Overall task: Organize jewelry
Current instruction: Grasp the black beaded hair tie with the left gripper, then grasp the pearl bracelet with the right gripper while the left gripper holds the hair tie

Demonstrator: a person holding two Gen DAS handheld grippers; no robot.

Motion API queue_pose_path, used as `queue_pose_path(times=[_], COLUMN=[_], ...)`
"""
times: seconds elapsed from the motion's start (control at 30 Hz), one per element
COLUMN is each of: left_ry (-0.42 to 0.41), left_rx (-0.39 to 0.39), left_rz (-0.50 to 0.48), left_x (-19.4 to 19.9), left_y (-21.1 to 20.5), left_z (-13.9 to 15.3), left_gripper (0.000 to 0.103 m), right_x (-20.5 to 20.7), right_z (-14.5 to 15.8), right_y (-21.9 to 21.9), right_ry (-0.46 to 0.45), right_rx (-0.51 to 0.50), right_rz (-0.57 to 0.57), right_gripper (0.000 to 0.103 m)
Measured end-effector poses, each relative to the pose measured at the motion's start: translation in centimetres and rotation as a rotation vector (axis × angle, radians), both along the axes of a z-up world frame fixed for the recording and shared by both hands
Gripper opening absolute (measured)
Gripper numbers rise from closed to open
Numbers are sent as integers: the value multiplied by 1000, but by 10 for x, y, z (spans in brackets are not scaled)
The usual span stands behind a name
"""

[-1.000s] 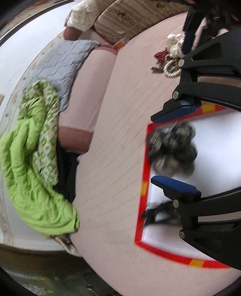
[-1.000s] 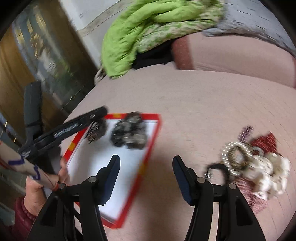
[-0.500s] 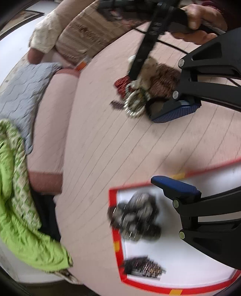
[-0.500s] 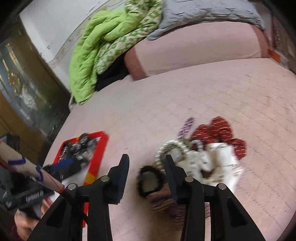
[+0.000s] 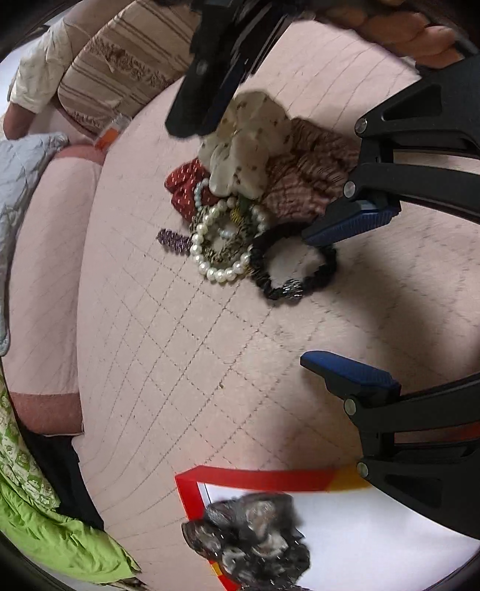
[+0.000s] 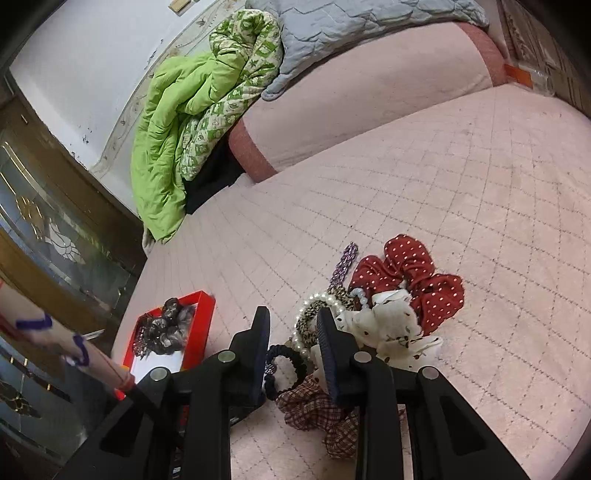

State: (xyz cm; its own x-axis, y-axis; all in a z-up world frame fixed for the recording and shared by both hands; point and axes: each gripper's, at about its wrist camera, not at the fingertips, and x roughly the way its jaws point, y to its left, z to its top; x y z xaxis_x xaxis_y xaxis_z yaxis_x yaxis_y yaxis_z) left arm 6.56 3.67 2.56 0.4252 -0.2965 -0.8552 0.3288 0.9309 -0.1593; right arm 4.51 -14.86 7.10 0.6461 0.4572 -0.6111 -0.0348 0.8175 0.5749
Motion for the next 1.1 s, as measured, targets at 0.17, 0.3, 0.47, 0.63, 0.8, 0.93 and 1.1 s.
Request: queue_pose_path(times=[0.17, 0.3, 0.47, 0.63, 0.8, 0.93, 1.1], left_ry=[-30, -56, -75, -182, -232, -219, -200], left_rx=[65, 71, -15, -18, -13, -34, -46], left_rz=[-4, -2, -6, -1, 60, 46, 25], left_x=[10, 7, -6, -25, -22, -17, -14], left_y=[-10, -2, 19, 35, 61, 65, 61], left_z=[-12, -10, 14, 45, 51, 48, 43], left_gripper=[42, 12, 13, 13, 13, 13, 13], right_x=[-3, 1, 8, 13, 26, 35, 46], right_z=[4, 2, -3, -8, -30, -41, -53], right_y=[-1, 2, 7, 36, 58, 69, 74], right_ry=[-35, -30, -12, -8, 59, 80, 117], right_rx=[-6, -16, -34, -107, -120, -192, -235], right_rz=[9, 19, 40, 158, 239, 234, 213], right_gripper=[29, 29, 29, 29, 22, 21, 21])
